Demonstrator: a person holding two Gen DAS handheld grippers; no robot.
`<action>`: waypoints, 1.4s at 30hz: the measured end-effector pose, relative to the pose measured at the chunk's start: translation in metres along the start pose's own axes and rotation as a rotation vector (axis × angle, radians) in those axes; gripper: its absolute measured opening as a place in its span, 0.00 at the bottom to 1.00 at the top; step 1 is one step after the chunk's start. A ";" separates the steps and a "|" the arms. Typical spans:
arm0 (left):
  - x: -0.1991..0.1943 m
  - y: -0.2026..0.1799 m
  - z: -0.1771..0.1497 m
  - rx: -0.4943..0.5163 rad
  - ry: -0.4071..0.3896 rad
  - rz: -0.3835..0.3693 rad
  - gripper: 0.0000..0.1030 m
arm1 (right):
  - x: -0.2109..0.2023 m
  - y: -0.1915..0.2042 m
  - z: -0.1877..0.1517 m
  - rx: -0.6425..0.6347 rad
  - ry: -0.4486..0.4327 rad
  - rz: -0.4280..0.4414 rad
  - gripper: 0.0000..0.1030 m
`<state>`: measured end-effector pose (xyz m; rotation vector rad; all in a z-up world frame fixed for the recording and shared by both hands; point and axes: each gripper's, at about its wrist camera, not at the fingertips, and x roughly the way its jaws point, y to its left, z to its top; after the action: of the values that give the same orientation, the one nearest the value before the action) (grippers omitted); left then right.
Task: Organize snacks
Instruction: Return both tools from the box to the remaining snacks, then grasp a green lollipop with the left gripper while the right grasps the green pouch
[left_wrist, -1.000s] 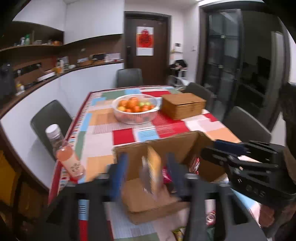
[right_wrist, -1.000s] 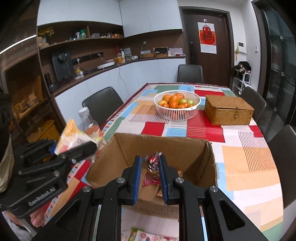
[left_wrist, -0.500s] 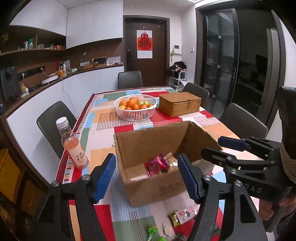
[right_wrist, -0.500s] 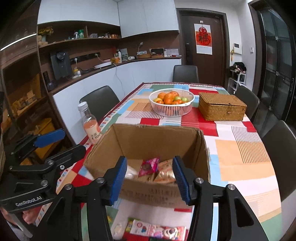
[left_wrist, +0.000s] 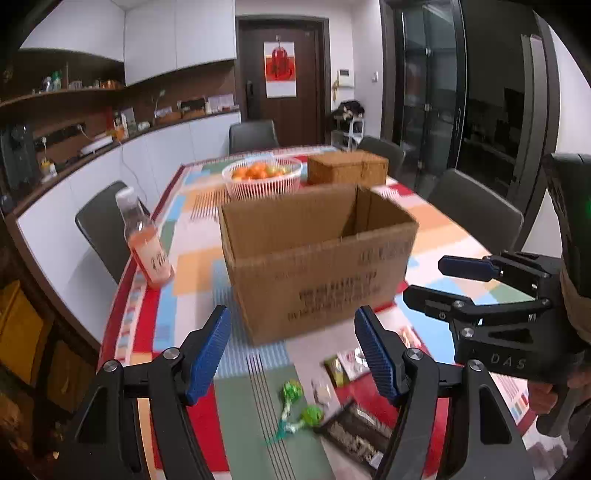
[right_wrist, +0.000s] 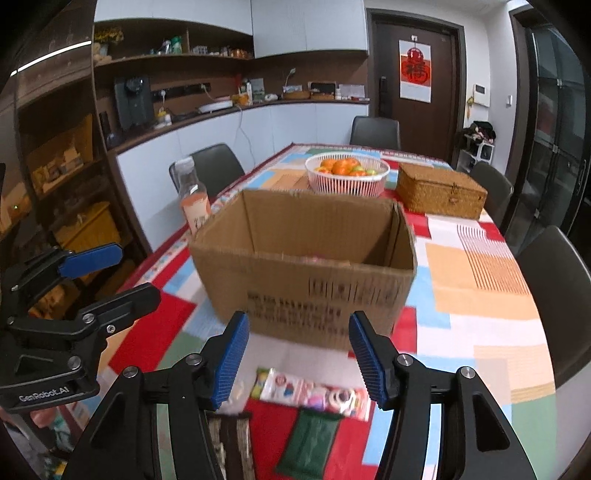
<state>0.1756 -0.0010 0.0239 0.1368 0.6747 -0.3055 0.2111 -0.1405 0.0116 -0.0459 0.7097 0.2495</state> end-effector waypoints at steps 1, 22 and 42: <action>0.002 0.000 -0.005 -0.003 0.014 -0.003 0.67 | 0.001 0.000 -0.005 0.004 0.015 0.002 0.56; 0.065 0.000 -0.085 0.027 0.282 -0.023 0.66 | 0.054 -0.003 -0.085 0.069 0.319 -0.050 0.56; 0.109 -0.005 -0.091 0.041 0.358 -0.131 0.36 | 0.089 -0.018 -0.100 0.138 0.418 -0.047 0.56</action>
<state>0.2004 -0.0105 -0.1156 0.1891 1.0351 -0.4264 0.2162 -0.1515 -0.1225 0.0183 1.1392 0.1457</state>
